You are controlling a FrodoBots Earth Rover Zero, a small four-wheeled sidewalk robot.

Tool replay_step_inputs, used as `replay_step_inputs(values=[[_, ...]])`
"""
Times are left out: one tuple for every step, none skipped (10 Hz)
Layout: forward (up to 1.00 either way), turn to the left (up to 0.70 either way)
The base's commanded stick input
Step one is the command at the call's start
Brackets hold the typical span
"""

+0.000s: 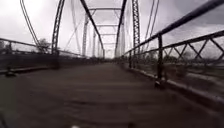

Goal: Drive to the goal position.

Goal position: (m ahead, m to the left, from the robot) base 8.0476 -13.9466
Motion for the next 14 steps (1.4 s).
replay_step_inputs(values=[[1.00, 0.00], [1.00, 0.00], [1.00, 0.00], [1.00, 0.00], [1.00, 0.00], [1.00, 0.00], [1.00, 0.00], [1.00, 0.00], [1.00, 0.00], [1.00, 0.00], [1.00, 0.00], [1.00, 0.00], [1.00, 0.00], [1.00, 0.00]])
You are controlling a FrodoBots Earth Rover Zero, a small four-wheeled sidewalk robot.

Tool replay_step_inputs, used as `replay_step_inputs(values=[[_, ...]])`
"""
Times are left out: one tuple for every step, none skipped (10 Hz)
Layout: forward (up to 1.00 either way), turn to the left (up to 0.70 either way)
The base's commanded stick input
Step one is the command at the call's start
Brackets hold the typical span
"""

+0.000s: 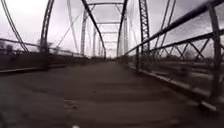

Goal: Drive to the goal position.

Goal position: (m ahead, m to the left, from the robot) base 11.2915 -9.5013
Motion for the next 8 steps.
replay_step_inputs(values=[[1.00, 0.00], [1.00, 0.00], [1.00, 0.00], [1.00, 0.00], [1.00, 0.00], [1.00, 0.00], [1.00, -0.04], [1.00, -0.23]])
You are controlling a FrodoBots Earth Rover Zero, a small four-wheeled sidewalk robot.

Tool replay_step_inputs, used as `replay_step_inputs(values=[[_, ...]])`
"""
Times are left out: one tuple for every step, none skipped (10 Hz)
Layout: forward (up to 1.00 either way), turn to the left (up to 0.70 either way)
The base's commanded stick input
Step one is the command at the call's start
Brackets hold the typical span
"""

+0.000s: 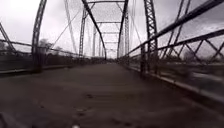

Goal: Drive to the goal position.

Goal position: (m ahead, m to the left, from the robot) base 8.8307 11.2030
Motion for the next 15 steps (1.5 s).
replay_step_inputs(values=[[1.00, -0.38], [1.00, -0.30], [1.00, -0.12], [1.00, 0.00], [1.00, 0.00], [1.00, 0.00], [1.00, 0.00], [1.00, 0.00], [1.00, 0.00], [1.00, 0.00], [1.00, 0.00], [1.00, 0.00], [1.00, 0.00], [1.00, 0.00], [1.00, 0.00]])
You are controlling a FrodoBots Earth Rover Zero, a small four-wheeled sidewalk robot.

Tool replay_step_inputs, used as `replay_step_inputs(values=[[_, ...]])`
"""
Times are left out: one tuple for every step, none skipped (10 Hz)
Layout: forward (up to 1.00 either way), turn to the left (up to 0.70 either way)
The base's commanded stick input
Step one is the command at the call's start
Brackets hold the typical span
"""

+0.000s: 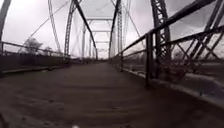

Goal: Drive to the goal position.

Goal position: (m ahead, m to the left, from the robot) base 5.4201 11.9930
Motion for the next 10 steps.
replay_step_inputs(values=[[1.00, 0.00], [1.00, 0.00], [1.00, 0.00], [1.00, 0.00], [1.00, 0.00], [1.00, 0.00], [1.00, 0.00], [1.00, 0.00], [1.00, 0.00], [1.00, 0.00]])
